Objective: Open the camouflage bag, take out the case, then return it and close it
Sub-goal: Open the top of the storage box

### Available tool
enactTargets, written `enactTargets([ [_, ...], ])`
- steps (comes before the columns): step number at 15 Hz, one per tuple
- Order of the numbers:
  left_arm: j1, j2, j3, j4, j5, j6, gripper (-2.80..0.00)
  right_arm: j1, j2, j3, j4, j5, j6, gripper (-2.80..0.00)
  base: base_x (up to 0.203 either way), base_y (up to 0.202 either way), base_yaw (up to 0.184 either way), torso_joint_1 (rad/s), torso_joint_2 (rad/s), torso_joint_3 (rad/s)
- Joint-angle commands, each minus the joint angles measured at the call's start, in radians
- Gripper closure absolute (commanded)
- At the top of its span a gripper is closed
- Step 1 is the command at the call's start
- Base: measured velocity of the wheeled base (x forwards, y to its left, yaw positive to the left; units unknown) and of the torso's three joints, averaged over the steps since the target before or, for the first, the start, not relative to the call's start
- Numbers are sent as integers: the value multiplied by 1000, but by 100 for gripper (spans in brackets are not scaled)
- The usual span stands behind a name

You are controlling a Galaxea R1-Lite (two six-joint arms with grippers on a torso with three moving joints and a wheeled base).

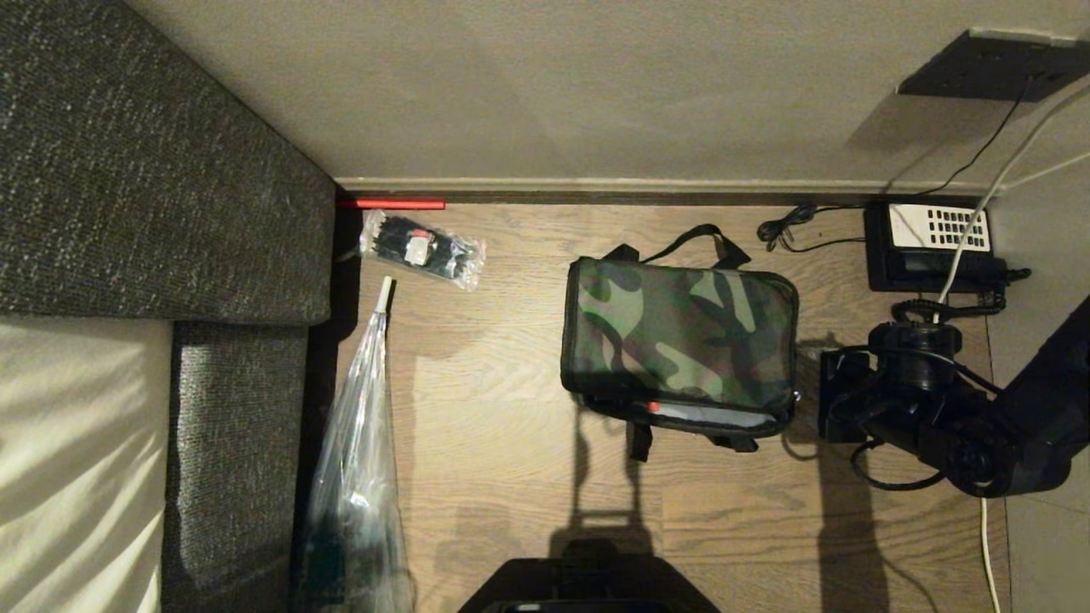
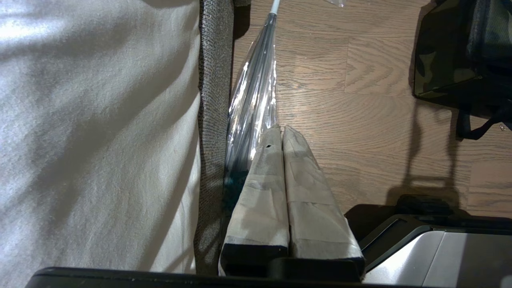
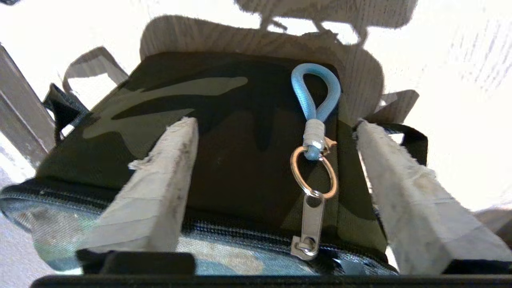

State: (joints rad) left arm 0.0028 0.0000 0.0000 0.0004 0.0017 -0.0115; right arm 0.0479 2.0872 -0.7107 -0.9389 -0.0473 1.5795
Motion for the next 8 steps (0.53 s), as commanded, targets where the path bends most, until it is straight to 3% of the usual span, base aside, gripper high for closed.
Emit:
enactTargets([
  [1,0,0,0,0,0,-1,0,17,-3,-6,-6,-12,16,-280,0,0,0,0,0,0],
  [8,0,0,0,0,0,-1,0,55,38,-51,-20,-56,9,-280,0,0,0,0,0,0],
])
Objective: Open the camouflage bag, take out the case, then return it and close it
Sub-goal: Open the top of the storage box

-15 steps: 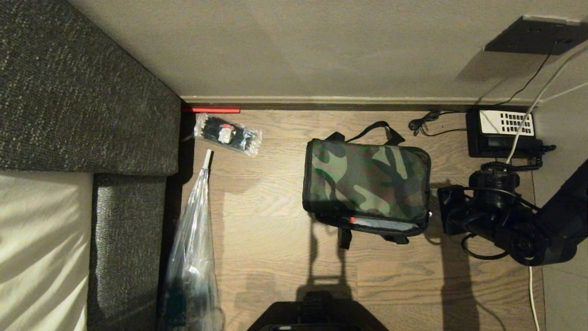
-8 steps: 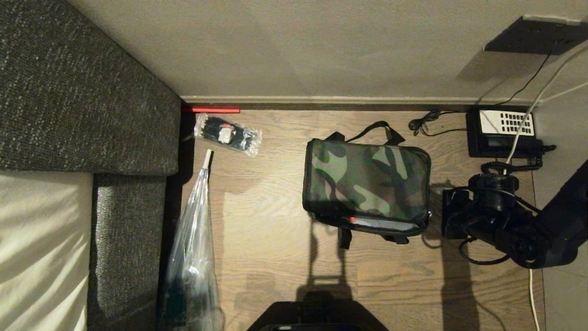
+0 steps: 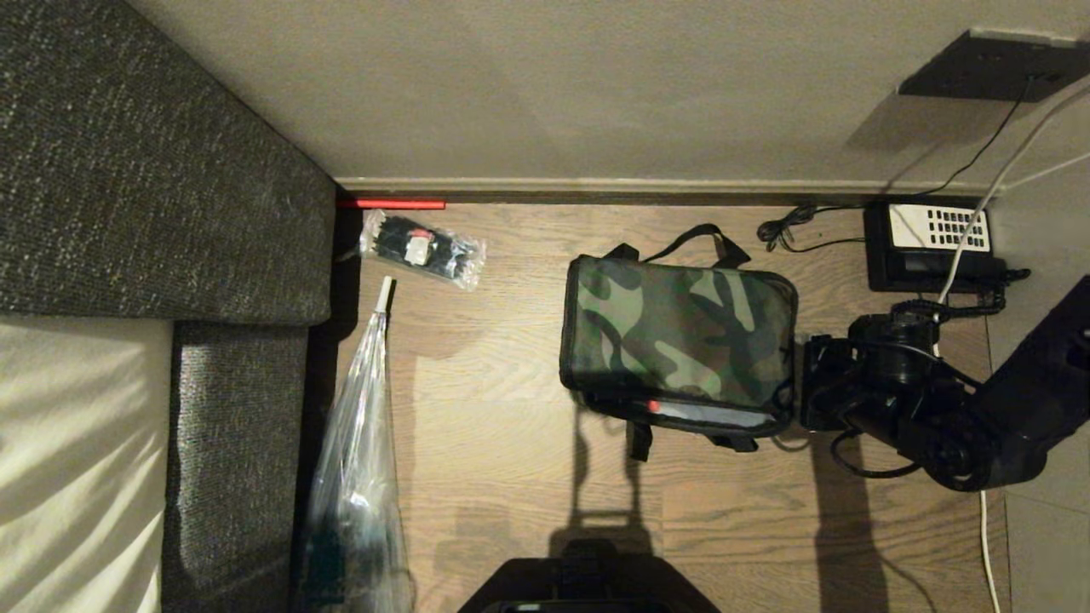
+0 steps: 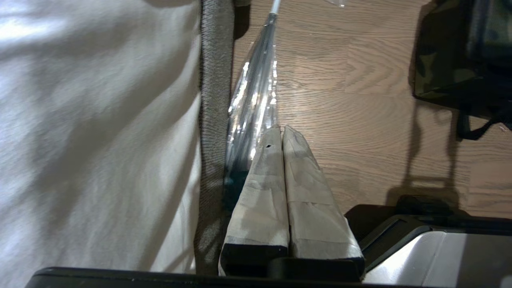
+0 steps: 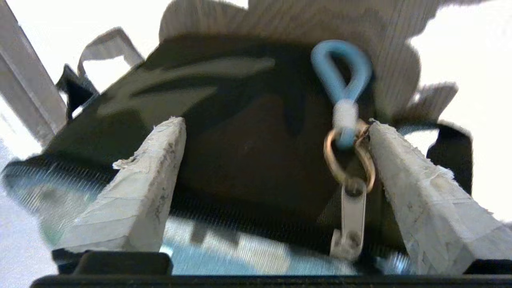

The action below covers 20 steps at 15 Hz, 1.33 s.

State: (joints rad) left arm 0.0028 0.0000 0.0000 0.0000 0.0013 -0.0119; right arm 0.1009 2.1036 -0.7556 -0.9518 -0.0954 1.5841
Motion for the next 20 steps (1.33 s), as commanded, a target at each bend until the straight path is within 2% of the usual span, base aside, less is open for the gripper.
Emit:
enactTargets([
  [1,0,0,0,0,0,0,0,2,24,-8,-9,-9,5,-280,0,0,0,0,0,0],
  [8,0,0,0,0,0,0,0,2,33,-27,-10,-17,8,-280,0,0,0,0,0,0],
  [9,0,0,0,0,0,0,0,2,33,-26,-12,-25,6,-164,0,0,0,0,0,0],
  [10,0,0,0,0,0,0,0,2,35,-27,-22,-18,0,0,0,0,0,0,0,0],
  [18,0,0,0,0,0,0,0,2,27,-27,-22,16,-4,0,0,0,0,0,0,0],
  [20,0,0,0,0,0,0,0,2,18,-18,-22,16,-37,0,0,0,0,0,0,0],
])
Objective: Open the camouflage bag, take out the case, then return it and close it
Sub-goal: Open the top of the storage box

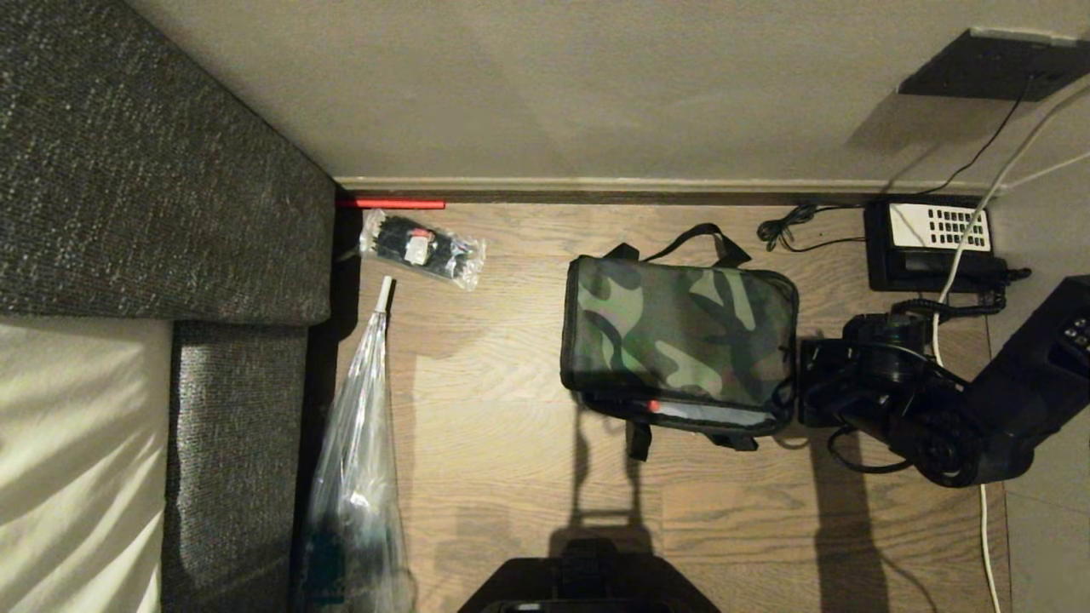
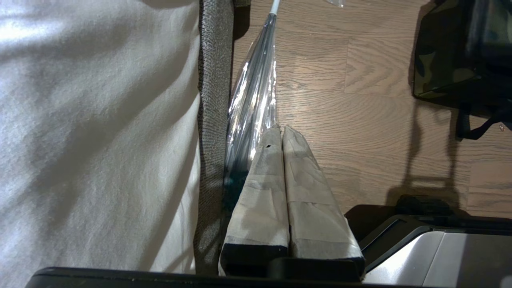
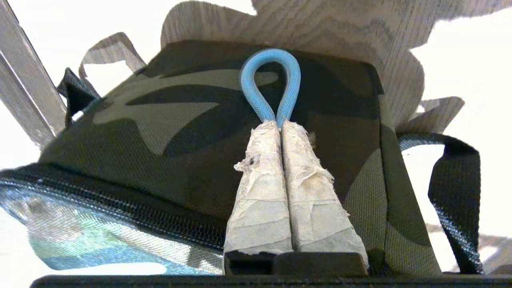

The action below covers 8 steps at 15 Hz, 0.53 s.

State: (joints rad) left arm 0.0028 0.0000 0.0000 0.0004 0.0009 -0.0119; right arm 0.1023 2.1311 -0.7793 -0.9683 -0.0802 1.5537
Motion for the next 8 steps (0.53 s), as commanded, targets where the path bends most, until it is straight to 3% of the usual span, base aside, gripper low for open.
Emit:
enactTargets([
  [1,0,0,0,0,1,0,0,0,-14,8,-1,1,-23,0,0,0,0,0,0,0],
  [8,0,0,0,0,1,0,0,-48,-72,38,4,3,-146,0,0,0,0,0,0,0],
])
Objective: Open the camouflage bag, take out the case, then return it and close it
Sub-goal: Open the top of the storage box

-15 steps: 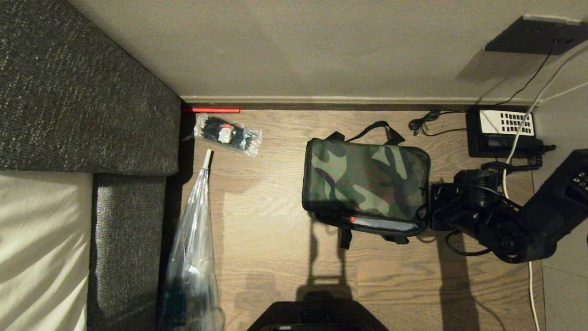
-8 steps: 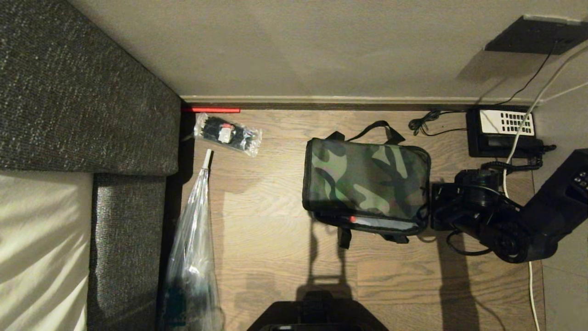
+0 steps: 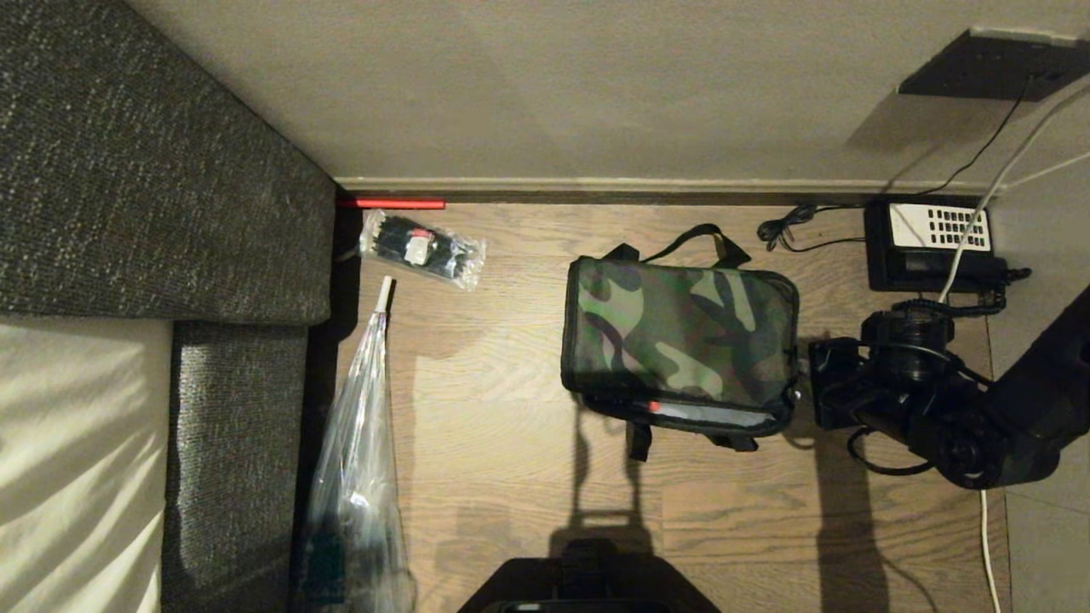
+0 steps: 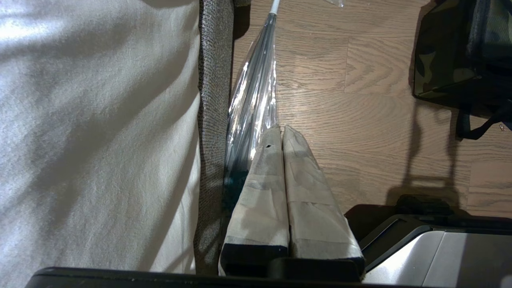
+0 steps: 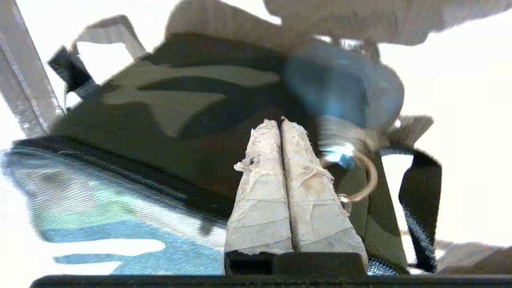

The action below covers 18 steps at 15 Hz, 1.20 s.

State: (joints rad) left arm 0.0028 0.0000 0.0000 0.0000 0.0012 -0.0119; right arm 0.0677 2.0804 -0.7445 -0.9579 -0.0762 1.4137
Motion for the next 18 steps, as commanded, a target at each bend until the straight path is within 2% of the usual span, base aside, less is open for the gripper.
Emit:
enactTargets([
  [1,0,0,0,0,0,0,0,-18,-26,4,-7,0,-22,0,0,0,0,0,0,0],
  [5,0,0,0,0,0,0,0,-23,-38,5,-10,16,-53,0,0,0,0,0,0,0],
  [7,0,0,0,0,0,0,0,-23,-49,5,-9,53,-80,0,0,0,0,0,0,0],
  [10,0,0,0,0,0,0,0,-24,-102,36,-16,153,-174,0,0,0,0,0,0,0],
  [11,0,0,0,0,0,0,0,-23,-135,52,-11,210,-192,0,0,0,0,0,0,0],
  [12,0,0,0,0,0,0,0,-24,-161,76,-6,315,-241,0,0,0,0,0,0,0],
  [13,0,0,0,0,0,0,0,-33,-176,96,-5,377,-312,0,0,0,0,0,0,0],
  [14,0,0,0,0,0,0,0,-53,-177,107,0,423,-423,0,0,0,0,0,0,0],
  [16,0,0,0,0,0,0,0,-95,-182,122,36,523,-691,0,0,0,0,0,0,0],
  [18,0,0,0,0,0,0,0,-128,-190,124,150,590,-956,0,0,0,0,0,0,0],
])
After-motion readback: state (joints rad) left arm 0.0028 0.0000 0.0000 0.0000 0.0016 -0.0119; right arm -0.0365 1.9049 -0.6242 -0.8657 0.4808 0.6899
